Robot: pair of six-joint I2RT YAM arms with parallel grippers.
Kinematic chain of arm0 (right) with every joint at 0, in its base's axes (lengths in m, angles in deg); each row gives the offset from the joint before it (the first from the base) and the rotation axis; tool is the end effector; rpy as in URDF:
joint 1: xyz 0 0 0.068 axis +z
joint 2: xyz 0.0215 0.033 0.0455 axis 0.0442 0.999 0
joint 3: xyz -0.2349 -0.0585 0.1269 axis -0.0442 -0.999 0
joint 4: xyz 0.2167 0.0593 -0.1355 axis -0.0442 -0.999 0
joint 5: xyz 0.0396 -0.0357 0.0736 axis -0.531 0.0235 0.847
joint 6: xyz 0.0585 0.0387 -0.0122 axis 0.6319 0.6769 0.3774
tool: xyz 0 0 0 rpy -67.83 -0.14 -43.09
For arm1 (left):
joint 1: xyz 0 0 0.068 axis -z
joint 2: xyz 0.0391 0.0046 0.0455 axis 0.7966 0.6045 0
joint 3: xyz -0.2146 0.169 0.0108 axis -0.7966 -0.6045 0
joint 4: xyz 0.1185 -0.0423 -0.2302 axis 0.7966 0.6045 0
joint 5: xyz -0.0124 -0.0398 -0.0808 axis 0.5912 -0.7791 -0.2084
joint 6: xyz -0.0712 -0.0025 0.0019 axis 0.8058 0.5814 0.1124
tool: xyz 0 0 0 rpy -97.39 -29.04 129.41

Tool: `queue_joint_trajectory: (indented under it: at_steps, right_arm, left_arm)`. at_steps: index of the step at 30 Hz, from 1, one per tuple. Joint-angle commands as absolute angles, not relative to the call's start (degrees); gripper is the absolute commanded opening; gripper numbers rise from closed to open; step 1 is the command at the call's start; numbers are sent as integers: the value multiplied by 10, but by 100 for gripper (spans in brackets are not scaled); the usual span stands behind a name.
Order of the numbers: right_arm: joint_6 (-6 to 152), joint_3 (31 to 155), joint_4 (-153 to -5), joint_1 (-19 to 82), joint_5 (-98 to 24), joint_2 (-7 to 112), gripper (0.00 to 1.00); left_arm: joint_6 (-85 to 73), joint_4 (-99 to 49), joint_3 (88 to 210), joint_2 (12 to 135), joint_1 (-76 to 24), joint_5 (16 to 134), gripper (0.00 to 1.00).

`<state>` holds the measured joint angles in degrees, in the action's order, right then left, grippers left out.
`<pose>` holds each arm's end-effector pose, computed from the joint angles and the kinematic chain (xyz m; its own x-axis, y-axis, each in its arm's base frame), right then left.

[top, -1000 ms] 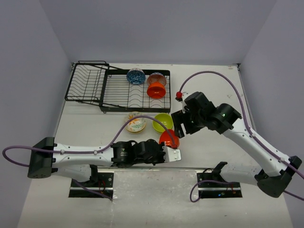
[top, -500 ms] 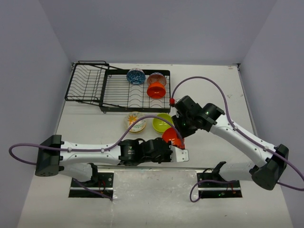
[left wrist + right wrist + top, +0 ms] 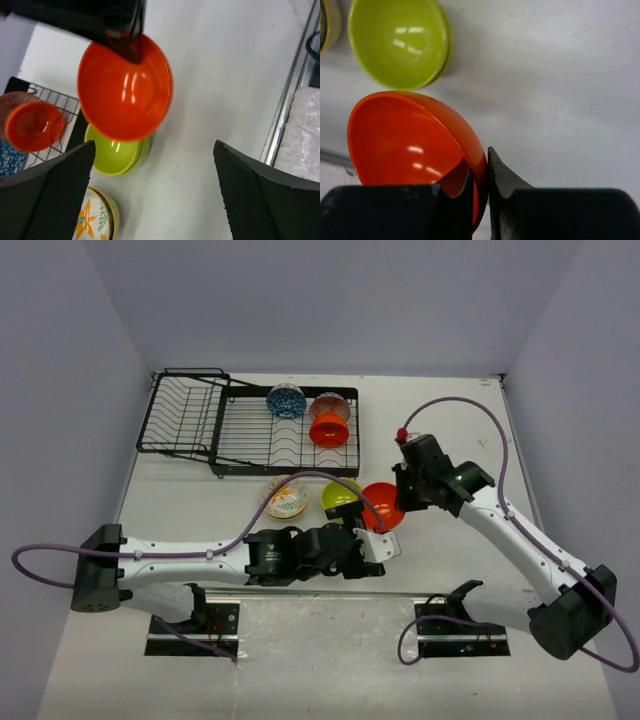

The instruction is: Unload the bowls from the dish rack

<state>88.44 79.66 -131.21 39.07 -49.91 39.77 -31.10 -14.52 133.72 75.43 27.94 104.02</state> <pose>0.1972 0.1396 0.2790 -0.8489 -0.1620 -0.5032 -0.2551 0.9592 0.1215 0.0730 -0.3200 0.2778 0.1348 0.5771 -0.8055 0.8674 0.3242 0.3775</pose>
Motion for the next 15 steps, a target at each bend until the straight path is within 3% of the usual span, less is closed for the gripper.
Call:
queue_joint_trajectory:
  at_steps: [1, 6, 9, 15]
  right_arm:
    - [921, 762, -1190, 286, -508, 363, 0]
    - [980, 705, -1047, 201, -520, 390, 0]
    - [1012, 686, -993, 188, -516, 447, 0]
    - [1047, 681, -907, 178, -507, 550, 0]
  left_arm:
    - [-280, -195, 1358, 690, 277, 1126, 100]
    - [-166, -174, 1379, 648, 215, 1269, 100]
    - [21, -117, 1394, 623, 80, 1252, 100]
    - [107, -81, 1403, 615, -10, 1202, 100]
